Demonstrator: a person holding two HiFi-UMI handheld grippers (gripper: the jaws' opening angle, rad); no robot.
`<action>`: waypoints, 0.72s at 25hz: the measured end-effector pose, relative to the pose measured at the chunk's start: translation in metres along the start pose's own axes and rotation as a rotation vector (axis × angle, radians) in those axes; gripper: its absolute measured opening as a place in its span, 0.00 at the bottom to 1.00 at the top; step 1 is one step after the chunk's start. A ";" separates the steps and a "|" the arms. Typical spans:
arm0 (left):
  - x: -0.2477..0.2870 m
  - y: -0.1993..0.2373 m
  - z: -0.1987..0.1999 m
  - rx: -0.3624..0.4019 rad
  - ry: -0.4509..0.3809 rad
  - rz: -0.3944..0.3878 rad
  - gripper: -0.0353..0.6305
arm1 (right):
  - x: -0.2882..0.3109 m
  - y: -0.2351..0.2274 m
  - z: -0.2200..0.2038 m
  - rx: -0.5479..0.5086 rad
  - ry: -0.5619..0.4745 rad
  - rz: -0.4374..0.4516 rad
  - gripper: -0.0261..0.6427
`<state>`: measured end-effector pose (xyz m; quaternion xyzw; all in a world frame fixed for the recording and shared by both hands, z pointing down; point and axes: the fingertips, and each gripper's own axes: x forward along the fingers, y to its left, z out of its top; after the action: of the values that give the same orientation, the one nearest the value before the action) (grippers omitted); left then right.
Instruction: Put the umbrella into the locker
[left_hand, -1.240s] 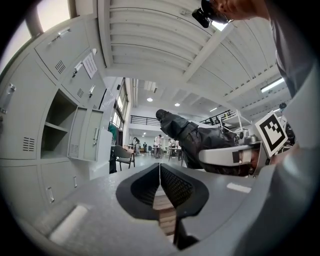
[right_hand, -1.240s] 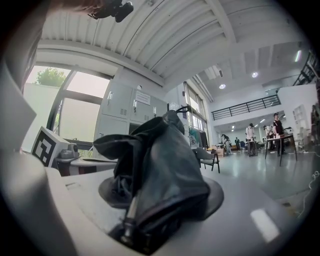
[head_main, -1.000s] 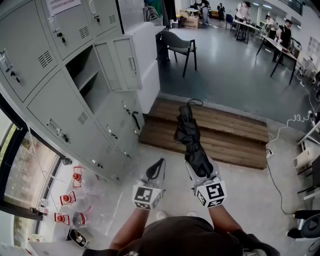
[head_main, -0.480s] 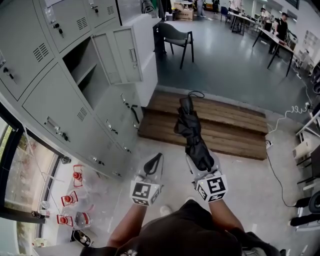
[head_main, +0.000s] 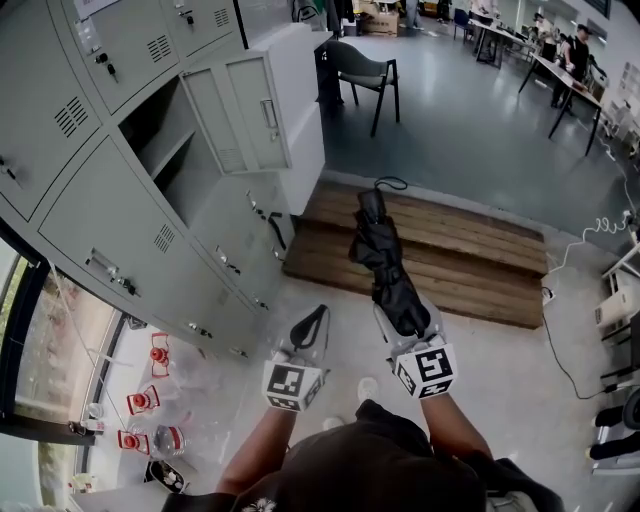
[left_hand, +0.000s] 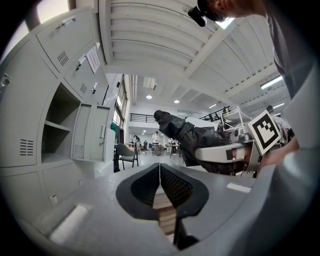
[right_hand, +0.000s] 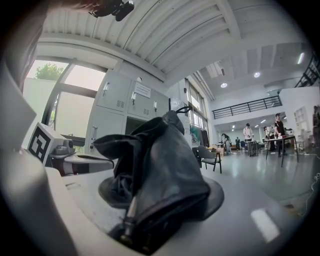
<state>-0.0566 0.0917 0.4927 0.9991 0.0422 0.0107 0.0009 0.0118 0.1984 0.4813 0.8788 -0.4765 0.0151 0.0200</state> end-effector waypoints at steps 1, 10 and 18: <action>0.007 0.002 0.000 -0.002 0.004 0.005 0.06 | 0.006 -0.004 0.000 0.000 0.001 0.006 0.39; 0.070 0.018 0.005 0.001 -0.002 0.064 0.06 | 0.054 -0.048 0.002 -0.018 0.005 0.090 0.39; 0.112 0.036 0.000 -0.010 -0.007 0.160 0.06 | 0.089 -0.086 0.007 -0.016 -0.004 0.159 0.39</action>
<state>0.0581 0.0651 0.4949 0.9992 -0.0379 0.0075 0.0050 0.1323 0.1708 0.4768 0.8380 -0.5450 0.0112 0.0249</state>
